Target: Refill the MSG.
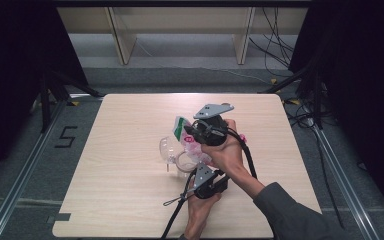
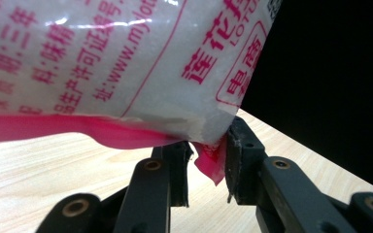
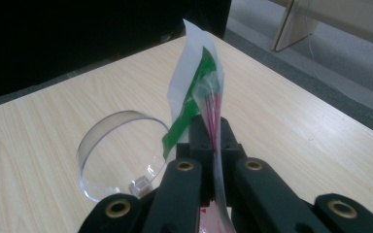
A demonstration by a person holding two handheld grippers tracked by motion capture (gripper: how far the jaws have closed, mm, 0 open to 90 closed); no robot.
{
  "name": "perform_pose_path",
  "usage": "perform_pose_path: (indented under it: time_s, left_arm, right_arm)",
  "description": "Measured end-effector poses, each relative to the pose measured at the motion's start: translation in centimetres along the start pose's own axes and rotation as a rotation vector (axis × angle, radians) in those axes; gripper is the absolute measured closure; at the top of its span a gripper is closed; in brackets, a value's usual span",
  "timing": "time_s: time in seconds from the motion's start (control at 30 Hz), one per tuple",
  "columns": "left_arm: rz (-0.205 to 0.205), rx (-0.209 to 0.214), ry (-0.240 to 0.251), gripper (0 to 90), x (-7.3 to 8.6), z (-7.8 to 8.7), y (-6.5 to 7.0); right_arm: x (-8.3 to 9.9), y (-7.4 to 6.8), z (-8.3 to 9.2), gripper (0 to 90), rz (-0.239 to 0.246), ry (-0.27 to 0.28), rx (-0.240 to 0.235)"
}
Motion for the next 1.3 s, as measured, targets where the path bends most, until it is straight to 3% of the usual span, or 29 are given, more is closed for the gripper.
perform_pose_path:
  time_s: [0.1, 0.17, 0.27, 0.33, 0.43, 0.5, 0.73, 0.83, 1.0, 1.3]
  left_arm:
    - [0.012, 0.014, 0.033, 72.7, -0.3, -0.2, 0.3]
    - [-0.002, 0.014, 0.015, 72.8, -0.2, -0.2, 0.2]
    - [-0.003, 0.017, 0.012, 72.9, -0.2, -0.2, 0.2]
    - [0.023, 0.019, 0.039, 73.0, -0.4, -0.3, 0.2]
    - [0.021, 0.026, 0.037, 73.0, -0.3, -0.5, 0.3]
    - [0.024, 0.030, 0.035, 73.0, -0.3, -0.5, 0.3]
    - [0.020, 0.023, 0.025, 73.1, -0.3, -0.3, 0.4]
    - [0.023, 0.040, 0.037, 73.2, -0.4, -0.5, 0.5]
    - [0.024, 0.028, 0.027, 73.2, -0.3, -0.4, 0.5]
    - [0.029, 0.057, 0.038, 73.3, -0.3, -0.6, 0.7]
  right_arm:
    - [0.0, -0.1, -0.1, 90.0, -0.025, -0.006, 0.004]
    - [-0.1, -0.2, -0.3, 90.0, -0.010, 0.007, 0.008]
    - [0.0, -0.2, -0.4, 90.0, -0.026, -0.001, 0.011]
    - [-0.1, -0.1, -0.6, 90.0, -0.011, 0.002, 0.008]
    - [0.1, -0.2, -0.6, 90.0, -0.028, -0.026, 0.005]
    - [0.1, -0.2, -0.9, 90.0, 0.006, -0.017, 0.006]
    - [0.1, -0.2, -0.7, 90.0, -0.013, -0.025, 0.009]
    - [0.1, -0.2, -0.8, 90.0, 0.005, -0.020, 0.008]
    - [0.1, -0.1, -1.0, 90.0, 0.005, -0.012, 0.017]
    - [0.5, -0.4, -1.4, 90.0, 0.023, -0.048, 0.022]
Point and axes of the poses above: each handheld gripper's, and its own axes: z roughly backward along the jaws, x roughly out of its underside, y roughly to its right, the point moved 9 cm from there along -z, roughly forward along the jaws, and after that the axes turned 13 degrees about x, right-handed, at the moved point
